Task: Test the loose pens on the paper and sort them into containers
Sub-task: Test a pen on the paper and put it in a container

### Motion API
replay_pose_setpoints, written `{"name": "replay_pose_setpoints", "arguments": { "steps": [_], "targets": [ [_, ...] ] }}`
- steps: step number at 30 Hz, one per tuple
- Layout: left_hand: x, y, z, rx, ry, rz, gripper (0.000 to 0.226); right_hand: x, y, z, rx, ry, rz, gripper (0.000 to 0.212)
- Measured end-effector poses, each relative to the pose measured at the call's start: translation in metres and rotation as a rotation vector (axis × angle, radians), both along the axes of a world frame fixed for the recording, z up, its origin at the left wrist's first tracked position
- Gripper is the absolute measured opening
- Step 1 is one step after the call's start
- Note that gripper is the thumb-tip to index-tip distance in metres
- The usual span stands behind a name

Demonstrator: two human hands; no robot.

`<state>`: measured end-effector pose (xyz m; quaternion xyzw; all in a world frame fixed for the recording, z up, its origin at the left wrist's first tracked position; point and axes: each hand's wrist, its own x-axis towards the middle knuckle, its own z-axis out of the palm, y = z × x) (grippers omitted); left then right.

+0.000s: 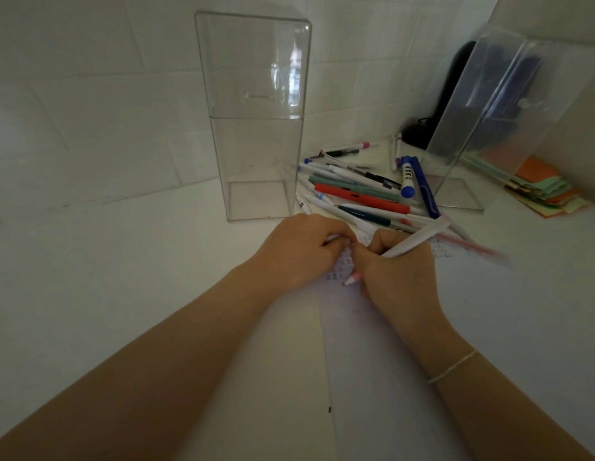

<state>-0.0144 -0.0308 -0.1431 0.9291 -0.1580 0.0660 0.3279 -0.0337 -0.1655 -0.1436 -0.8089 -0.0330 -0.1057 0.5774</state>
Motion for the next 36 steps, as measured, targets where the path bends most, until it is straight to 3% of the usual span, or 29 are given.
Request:
{"name": "replay_pose_setpoints", "arguments": {
  "steps": [15,19,23,25,27,32,36],
  "targets": [
    [-0.002,-0.001,0.001,-0.011,0.005,-0.005,0.021,-0.003,-0.001,0.001,0.032,0.057,0.050,0.027],
    [-0.001,-0.001,-0.001,-0.011,-0.009,-0.026,0.021,-0.003,0.000,0.002,0.067,0.073,0.053,0.036],
    [0.000,0.001,0.000,-0.176,0.025,-0.083,0.027,-0.002,0.001,0.002,0.008,-0.001,0.016,0.037],
    [0.000,0.003,0.003,-0.328,0.076,-0.101,0.034,0.000,-0.004,0.004,0.101,-0.001,-0.009,0.032],
    [0.000,0.004,0.005,-0.412,0.104,-0.132,0.037,0.001,-0.012,0.007,0.354,0.007,-0.016,0.027],
    [-0.002,0.003,0.004,-0.461,0.132,-0.186,0.047,0.002,-0.019,0.014,0.935,0.142,0.054,0.012],
    [-0.001,0.002,0.005,-0.464,0.117,-0.173,0.038,0.001,-0.020,0.015,0.951,0.129,0.049,0.019]
  ]
}}
